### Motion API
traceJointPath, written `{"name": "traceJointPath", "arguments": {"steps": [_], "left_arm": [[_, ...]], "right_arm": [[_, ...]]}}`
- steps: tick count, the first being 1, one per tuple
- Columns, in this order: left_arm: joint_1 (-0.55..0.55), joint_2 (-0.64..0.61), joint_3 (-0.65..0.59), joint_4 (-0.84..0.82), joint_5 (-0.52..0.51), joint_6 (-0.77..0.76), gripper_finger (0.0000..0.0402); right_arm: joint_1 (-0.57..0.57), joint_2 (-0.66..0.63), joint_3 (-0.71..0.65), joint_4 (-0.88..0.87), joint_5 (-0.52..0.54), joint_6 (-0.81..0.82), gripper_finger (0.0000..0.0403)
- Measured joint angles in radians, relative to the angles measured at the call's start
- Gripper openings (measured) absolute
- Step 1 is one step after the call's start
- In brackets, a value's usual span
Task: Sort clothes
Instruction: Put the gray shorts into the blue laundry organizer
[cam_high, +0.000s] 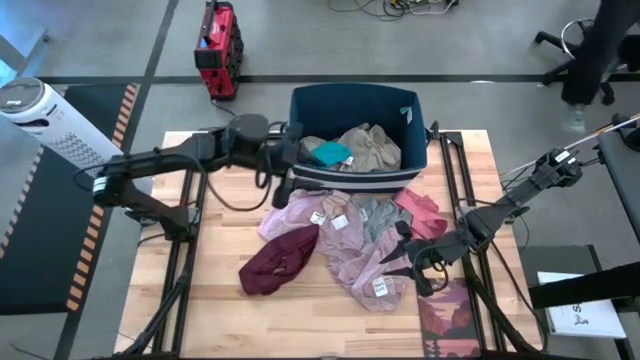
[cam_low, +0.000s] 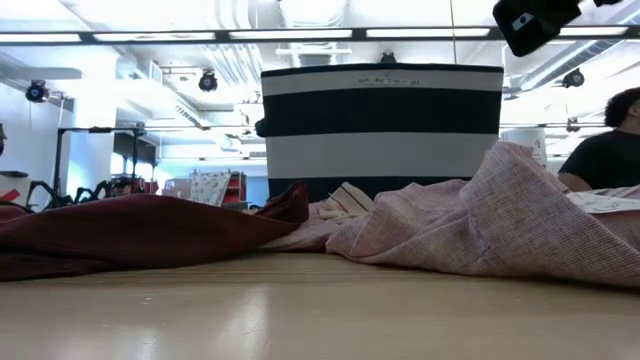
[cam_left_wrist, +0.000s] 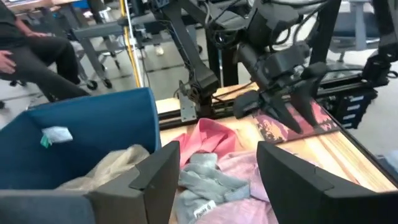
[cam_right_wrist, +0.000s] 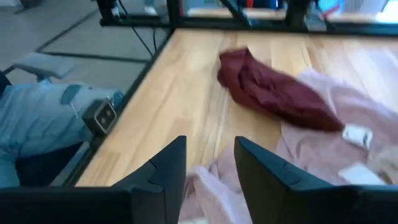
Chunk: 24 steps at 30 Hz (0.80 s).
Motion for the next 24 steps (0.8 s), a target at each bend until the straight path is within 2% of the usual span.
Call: {"name": "traceJointPath", "arguments": {"steps": [8, 12, 17, 24], "left_arm": [[-0.074, -0.239, -0.374, 0.279, -0.033, -0.116, 0.0206], [-0.12, -0.316, -0.508, 0.332, -0.118, -0.136, 0.0202], [-0.178, -0.374, -0.624, 0.371, -0.179, -0.185, 0.0203], [-0.246, -0.39, -0.712, 0.394, -0.226, -0.256, 0.0196]], "right_arm": [[0.0, 0.0, 0.0, -0.04, 0.003, 0.063, 0.0172], [0.0, 0.0, 0.006, -0.039, 0.004, 0.062, 0.0184], [0.0, 0.002, 0.006, -0.04, 0.023, 0.062, 0.0185], [0.0, 0.004, 0.031, -0.087, 0.059, 0.062, 0.0184]]}}
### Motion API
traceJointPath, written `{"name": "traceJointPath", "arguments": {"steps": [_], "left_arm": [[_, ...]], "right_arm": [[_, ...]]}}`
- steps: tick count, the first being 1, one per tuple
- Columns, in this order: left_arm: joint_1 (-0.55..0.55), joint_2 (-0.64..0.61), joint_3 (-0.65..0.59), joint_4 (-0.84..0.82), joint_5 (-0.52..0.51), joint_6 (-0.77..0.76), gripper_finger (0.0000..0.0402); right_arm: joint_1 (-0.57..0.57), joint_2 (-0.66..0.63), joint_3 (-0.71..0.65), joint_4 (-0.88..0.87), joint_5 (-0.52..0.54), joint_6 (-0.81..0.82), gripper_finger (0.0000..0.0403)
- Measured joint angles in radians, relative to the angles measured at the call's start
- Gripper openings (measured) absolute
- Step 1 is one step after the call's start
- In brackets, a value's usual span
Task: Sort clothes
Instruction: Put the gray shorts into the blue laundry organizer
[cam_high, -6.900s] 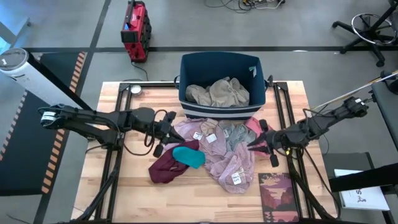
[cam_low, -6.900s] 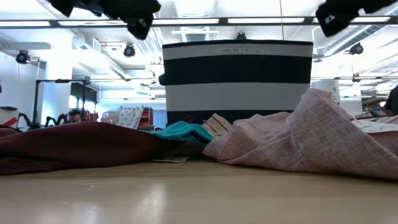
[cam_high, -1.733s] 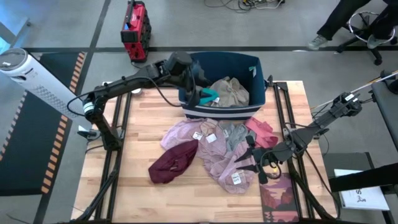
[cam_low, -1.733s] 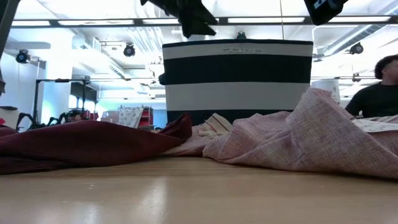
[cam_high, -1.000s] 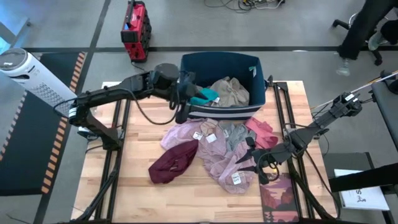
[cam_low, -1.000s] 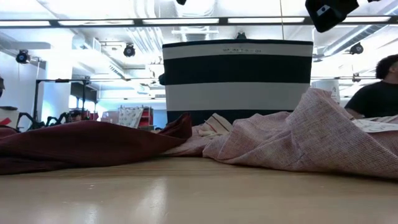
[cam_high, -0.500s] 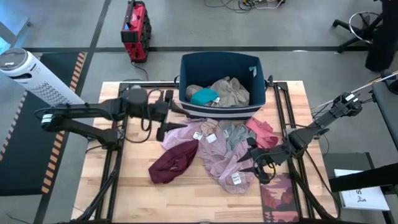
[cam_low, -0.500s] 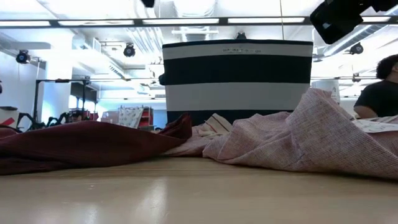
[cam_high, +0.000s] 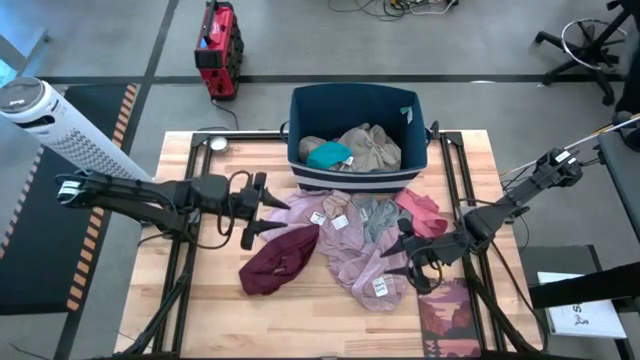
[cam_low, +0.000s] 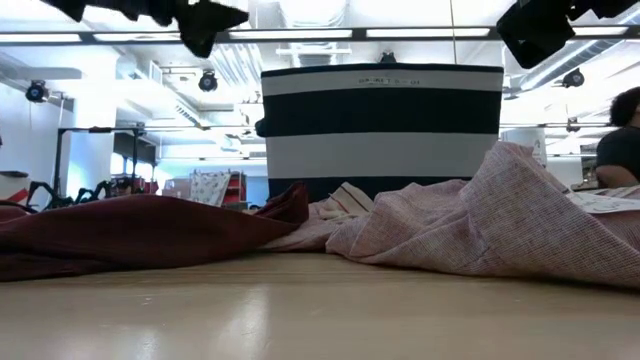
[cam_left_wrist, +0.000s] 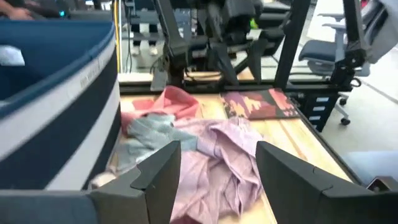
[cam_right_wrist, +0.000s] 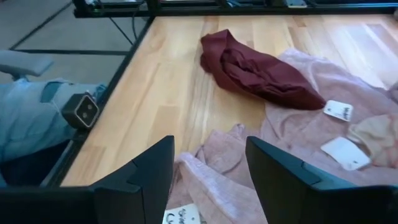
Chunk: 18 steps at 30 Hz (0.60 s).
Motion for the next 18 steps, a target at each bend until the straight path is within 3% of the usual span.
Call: {"name": "traceJointPath", "arguments": {"steps": [8, 18], "left_arm": [[-0.076, 0.012, -0.058, 0.041, -0.182, -0.026, 0.0202], [-0.103, 0.043, -0.126, 0.147, -0.19, -0.063, 0.0234]], "right_arm": [[-0.002, 0.105, 0.115, -0.243, 0.089, 0.029, 0.0183], [-0.011, 0.226, 0.125, -0.257, 0.14, 0.06, 0.0195]]}}
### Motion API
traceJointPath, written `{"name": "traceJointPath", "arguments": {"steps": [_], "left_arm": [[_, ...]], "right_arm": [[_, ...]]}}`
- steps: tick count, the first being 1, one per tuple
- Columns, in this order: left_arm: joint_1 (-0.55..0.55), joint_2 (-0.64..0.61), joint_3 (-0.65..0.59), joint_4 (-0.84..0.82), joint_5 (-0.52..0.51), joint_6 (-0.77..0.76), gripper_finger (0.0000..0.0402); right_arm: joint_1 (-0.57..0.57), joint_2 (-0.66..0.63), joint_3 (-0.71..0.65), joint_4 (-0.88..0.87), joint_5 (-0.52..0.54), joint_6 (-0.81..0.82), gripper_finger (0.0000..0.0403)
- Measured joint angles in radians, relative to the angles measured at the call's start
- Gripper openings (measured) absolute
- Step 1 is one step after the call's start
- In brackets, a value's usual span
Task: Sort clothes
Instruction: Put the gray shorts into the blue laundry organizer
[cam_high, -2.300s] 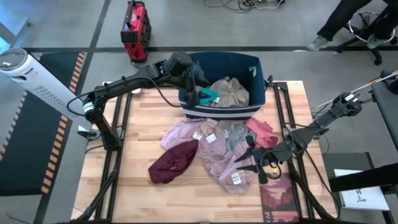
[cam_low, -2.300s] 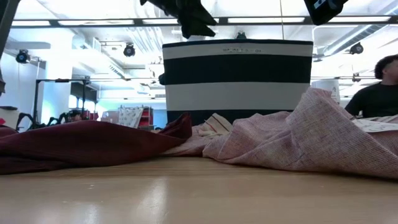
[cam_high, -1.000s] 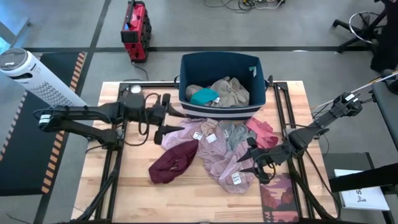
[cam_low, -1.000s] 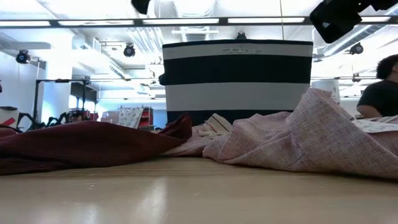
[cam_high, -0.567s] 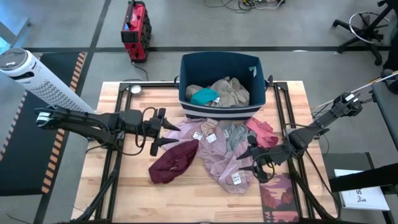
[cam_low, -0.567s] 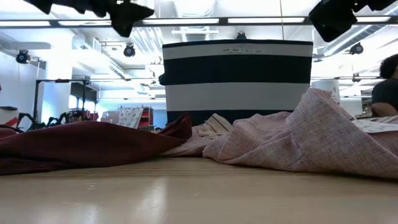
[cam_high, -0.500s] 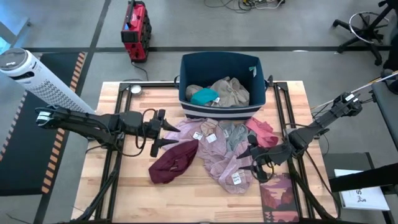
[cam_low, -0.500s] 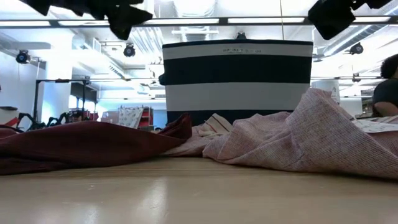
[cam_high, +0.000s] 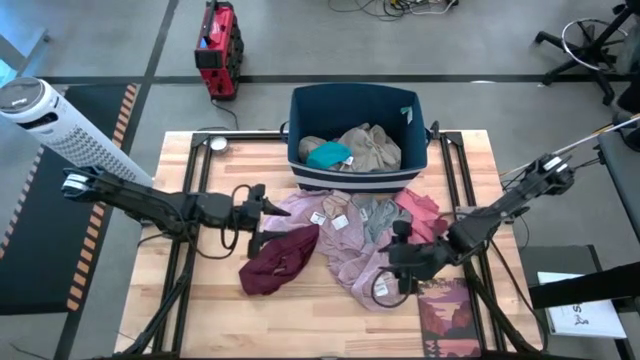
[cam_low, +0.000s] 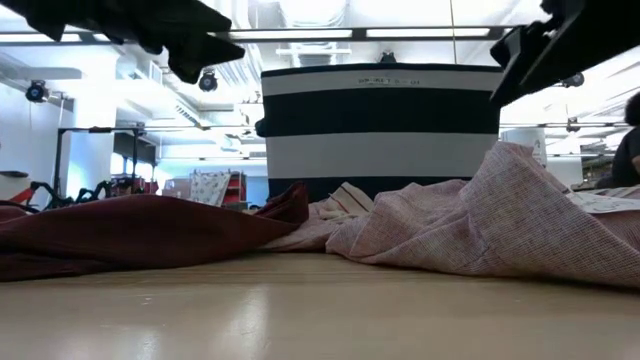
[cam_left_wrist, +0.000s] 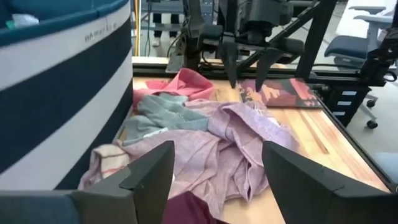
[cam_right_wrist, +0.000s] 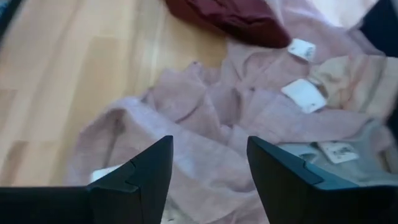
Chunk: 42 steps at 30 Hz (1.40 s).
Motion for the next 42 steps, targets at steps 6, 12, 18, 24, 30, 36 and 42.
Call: {"name": "traceJointPath", "arguments": {"steps": [6, 12, 18, 24, 30, 36, 42], "left_arm": [[-0.002, 0.023, -0.002, 0.0, 0.0, -0.018, 0.0232], [-0.002, 0.048, -0.002, 0.009, 0.0, -0.019, 0.0231], [-0.002, 0.065, -0.002, 0.007, 0.0, -0.036, 0.0231], [-0.002, 0.066, -0.002, 0.007, 0.0, -0.041, 0.0231], [-0.002, 0.068, -0.002, 0.007, 0.0, -0.04, 0.0231], [-0.002, 0.068, -0.002, 0.007, 0.0, -0.037, 0.0224], [-0.002, 0.068, -0.002, 0.007, 0.0, -0.037, 0.0211]], "right_arm": [[-0.082, -0.001, 0.0, -0.138, 0.119, -0.005, 0.0213], [-0.226, 0.015, 0.0, -0.162, 0.064, -0.026, 0.022], [-0.335, 0.053, 0.0, -0.166, -0.024, -0.012, 0.0219], [-0.387, 0.127, 0.0, -0.148, -0.06, -0.006, 0.0234], [-0.429, 0.225, 0.0, -0.126, -0.076, 0.022, 0.0239], [-0.464, 0.302, 0.0, -0.113, -0.121, 0.037, 0.019], [-0.456, 0.279, -0.001, -0.103, -0.132, 0.036, 0.0057]]}}
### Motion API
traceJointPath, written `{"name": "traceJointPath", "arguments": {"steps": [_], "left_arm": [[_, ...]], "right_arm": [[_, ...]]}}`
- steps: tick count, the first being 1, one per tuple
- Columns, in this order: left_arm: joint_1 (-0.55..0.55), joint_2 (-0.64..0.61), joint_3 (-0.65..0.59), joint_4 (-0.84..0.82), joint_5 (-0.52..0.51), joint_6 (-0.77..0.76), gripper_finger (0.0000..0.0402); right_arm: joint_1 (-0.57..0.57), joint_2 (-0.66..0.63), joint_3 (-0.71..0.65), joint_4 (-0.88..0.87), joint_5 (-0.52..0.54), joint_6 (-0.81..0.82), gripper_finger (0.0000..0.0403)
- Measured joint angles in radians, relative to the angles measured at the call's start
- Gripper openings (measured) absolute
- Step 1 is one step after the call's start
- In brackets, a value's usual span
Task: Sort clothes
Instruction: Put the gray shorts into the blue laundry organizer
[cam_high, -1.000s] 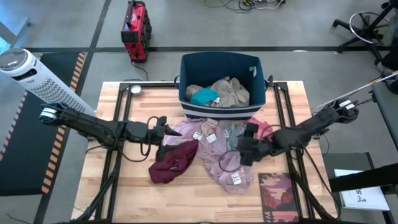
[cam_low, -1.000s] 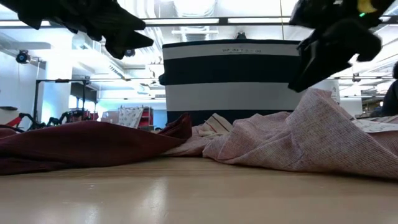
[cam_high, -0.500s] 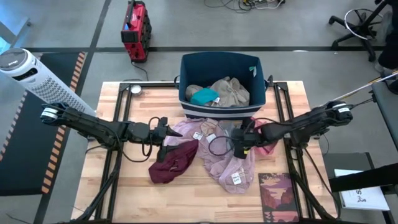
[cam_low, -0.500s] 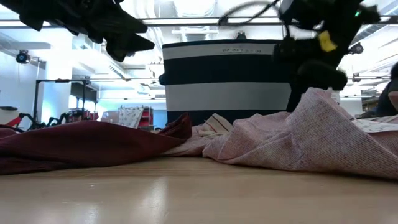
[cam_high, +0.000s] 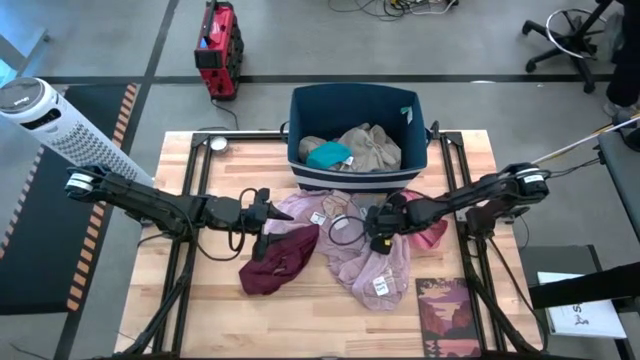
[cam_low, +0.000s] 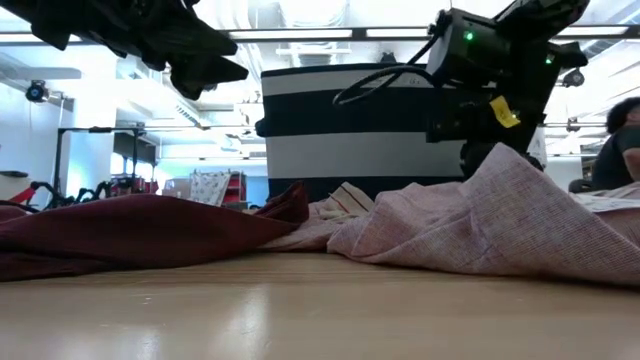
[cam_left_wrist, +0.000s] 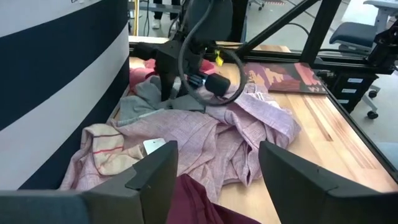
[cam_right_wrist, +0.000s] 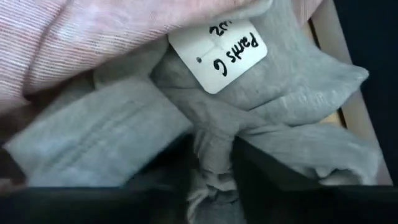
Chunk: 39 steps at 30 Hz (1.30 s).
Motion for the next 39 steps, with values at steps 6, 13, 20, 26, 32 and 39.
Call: {"name": "traceJointPath", "arguments": {"steps": [6, 13, 20, 26, 32, 39], "left_arm": [[0.0, 0.0, 0.0, 0.0, 0.0, 0.0, 0.0201], [0.0, 0.0, 0.0, 0.0, 0.0, -0.003, 0.0196], [0.0, 0.0, 0.0, 0.0, 0.0, -0.003, 0.0203], [0.0, 0.0, 0.0, 0.0, 0.0, -0.003, 0.021], [0.0, 0.0, 0.0, 0.0, 0.0, -0.004, 0.0217], [-0.001, 0.0, 0.0, 0.0, 0.001, -0.004, 0.0217]], "right_arm": [[0.031, -0.122, 0.013, -0.001, -0.019, 0.013, 0.0016], [0.085, -0.269, 0.082, -0.014, -0.013, 0.001, 0.0004], [0.152, -0.332, 0.204, -0.107, 0.062, -0.038, 0.0003], [0.196, -0.33, 0.348, -0.146, 0.148, -0.117, 0.0003], [0.197, -0.325, 0.486, -0.149, 0.245, -0.248, 0.0003], [0.166, -0.325, 0.614, -0.09, 0.457, -0.456, 0.0002]]}}
